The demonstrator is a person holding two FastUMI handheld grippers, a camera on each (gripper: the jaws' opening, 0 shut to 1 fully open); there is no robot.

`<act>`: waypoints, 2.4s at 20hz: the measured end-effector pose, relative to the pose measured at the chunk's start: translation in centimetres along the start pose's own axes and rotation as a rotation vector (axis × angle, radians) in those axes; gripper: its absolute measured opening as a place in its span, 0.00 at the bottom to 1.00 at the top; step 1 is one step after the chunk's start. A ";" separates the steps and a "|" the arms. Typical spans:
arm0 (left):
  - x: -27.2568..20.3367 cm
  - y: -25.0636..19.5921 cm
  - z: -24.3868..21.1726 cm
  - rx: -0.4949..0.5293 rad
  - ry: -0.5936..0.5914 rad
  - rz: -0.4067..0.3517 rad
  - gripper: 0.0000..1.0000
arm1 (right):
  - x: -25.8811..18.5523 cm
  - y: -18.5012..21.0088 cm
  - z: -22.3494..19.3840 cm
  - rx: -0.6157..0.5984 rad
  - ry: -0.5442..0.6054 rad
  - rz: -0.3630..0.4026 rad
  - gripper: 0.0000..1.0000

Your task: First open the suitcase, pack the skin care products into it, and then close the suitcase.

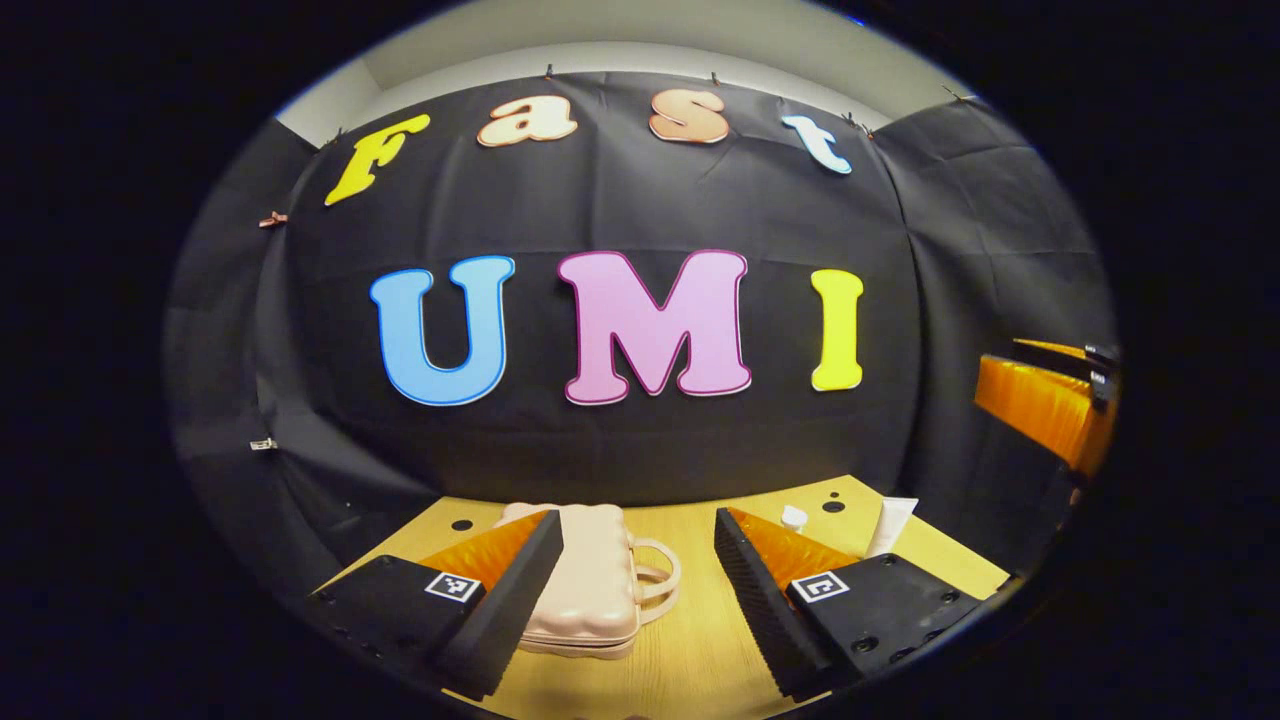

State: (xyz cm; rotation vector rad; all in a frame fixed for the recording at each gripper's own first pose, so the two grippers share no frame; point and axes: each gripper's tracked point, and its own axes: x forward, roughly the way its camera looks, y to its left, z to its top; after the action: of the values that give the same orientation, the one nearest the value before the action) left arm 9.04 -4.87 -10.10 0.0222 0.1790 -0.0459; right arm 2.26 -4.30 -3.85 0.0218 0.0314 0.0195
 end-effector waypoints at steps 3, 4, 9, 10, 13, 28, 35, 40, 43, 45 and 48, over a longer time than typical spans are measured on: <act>5.3 -1.8 -3.6 0.054 0.078 -0.044 0.96 | 0.7 -1.5 -1.1 -0.004 0.018 -0.002 0.97; 7.2 -2.5 -4.6 0.064 0.103 -0.064 0.96 | 1.0 -1.9 -1.7 -0.006 0.028 -0.001 0.97; 16.4 -5.4 -10.2 0.067 0.234 -0.116 0.96 | 2.5 -3.7 -5.5 -0.034 0.106 0.003 0.97; 18.0 -5.9 -11.4 0.068 0.263 -0.118 0.96 | 3.0 -4.1 -6.3 -0.039 0.125 0.001 0.97; 21.6 -6.3 -15.1 0.040 0.363 -0.096 0.96 | 4.0 -5.1 -8.3 -0.007 0.178 -0.013 0.97; 25.0 -4.3 -21.4 0.062 0.706 0.060 0.21 | 5.9 -9.8 -11.2 0.010 0.228 -0.109 0.99; 22.8 -2.0 -12.4 -0.040 0.717 0.016 0.17 | 7.2 -8.9 -7.6 -0.002 0.158 -0.139 0.97; 21.3 6.2 -4.1 -0.023 0.675 0.000 0.16 | 6.7 -7.3 -5.2 -0.028 0.112 -0.171 0.94; 20.4 14.2 -0.4 0.022 0.634 0.039 0.16 | 6.0 -6.2 -4.7 -0.028 0.113 -0.193 0.97; 20.1 19.7 0.8 0.115 0.608 0.081 0.15 | 5.6 -5.4 -4.0 -0.027 0.103 -0.212 0.97; 20.0 27.6 0.1 0.185 0.603 0.163 0.14 | 5.1 -4.1 -3.7 -0.045 0.113 -0.228 0.96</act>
State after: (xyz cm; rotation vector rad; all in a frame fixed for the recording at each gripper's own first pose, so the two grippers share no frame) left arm 30.06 21.84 -13.08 0.2366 0.7750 0.1089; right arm 7.34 -8.23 -7.78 -0.0280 0.1467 -0.2069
